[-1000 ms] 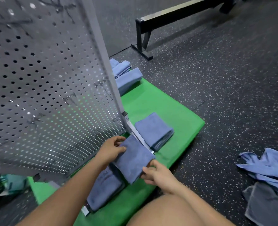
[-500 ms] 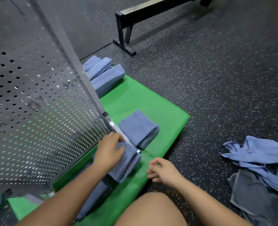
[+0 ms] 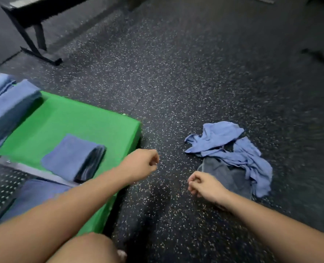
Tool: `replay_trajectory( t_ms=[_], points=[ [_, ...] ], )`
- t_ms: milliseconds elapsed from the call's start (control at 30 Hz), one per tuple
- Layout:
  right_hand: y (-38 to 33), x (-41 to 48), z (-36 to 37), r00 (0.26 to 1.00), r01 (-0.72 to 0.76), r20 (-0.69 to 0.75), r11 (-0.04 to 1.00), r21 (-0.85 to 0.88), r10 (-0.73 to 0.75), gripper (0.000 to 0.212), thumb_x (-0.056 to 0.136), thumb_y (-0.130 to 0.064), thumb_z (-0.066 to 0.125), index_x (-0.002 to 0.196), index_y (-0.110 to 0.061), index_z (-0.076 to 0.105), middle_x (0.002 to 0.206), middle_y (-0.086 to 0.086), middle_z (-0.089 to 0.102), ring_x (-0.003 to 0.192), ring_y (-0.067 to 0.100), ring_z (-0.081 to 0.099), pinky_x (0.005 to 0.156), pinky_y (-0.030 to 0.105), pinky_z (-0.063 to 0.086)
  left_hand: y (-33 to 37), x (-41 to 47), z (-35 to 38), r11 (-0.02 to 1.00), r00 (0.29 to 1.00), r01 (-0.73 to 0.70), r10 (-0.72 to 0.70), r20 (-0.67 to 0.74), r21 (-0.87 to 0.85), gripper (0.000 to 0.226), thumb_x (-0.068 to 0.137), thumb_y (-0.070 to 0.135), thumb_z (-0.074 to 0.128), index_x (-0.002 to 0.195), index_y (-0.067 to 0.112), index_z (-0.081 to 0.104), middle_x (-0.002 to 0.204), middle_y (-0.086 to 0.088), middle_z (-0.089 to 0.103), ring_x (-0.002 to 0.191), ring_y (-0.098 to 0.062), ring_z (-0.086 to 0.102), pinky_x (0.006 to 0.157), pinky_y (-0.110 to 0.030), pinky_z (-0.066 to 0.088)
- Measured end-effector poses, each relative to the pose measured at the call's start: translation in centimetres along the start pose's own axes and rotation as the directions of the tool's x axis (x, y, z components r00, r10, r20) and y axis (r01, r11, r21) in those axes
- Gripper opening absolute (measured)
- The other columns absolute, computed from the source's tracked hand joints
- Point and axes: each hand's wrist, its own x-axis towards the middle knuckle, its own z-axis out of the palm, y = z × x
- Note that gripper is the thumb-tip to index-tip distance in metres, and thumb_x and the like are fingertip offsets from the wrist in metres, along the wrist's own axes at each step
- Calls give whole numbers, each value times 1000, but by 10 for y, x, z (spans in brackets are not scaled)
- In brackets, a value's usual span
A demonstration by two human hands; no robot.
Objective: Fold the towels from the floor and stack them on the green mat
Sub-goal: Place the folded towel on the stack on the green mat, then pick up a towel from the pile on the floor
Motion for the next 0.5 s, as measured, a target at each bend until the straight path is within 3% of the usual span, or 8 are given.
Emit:
replay_trajectory(
  t_ms=[100, 200, 333, 500],
  points=[
    [48, -4, -27, 996, -48, -69, 999, 0, 48, 12, 103, -21, 62, 94, -24, 69, 85, -5, 81, 78, 12, 77, 81, 38, 60, 40, 38, 16, 986, 990, -107, 93, 109, 129, 19, 93, 21, 63, 111, 22, 68, 98, 5, 76, 95, -21, 69, 84, -38, 57],
    [91, -9, -40, 990, -77, -114, 997, 10, 78, 13, 102, -20, 61, 92, -24, 68, 82, 1, 80, 73, 18, 74, 73, 36, 57, 76, 67, 39, 959, 968, -180, 134, 210, 217, 24, 94, 21, 57, 115, 25, 66, 103, 3, 73, 98, -23, 66, 83, -39, 58],
    [145, -18, -47, 982, -108, -158, 994, -33, 102, 9, 102, -26, 63, 95, -27, 69, 86, -5, 76, 82, 13, 71, 73, 27, 52, 121, 98, 93, 922, 922, -277, 177, 344, 270, 28, 93, 16, 51, 117, 24, 63, 103, 0, 72, 96, -27, 67, 81, -43, 60],
    [205, -20, -41, 979, -129, -165, 991, -39, 121, 11, 103, -24, 60, 98, -28, 69, 87, -9, 73, 79, 9, 66, 67, 26, 46, 156, 122, 172, 903, 901, -330, 215, 376, 276, 31, 92, 20, 61, 123, 25, 60, 113, -3, 70, 101, -28, 67, 79, -40, 58]
  ],
)
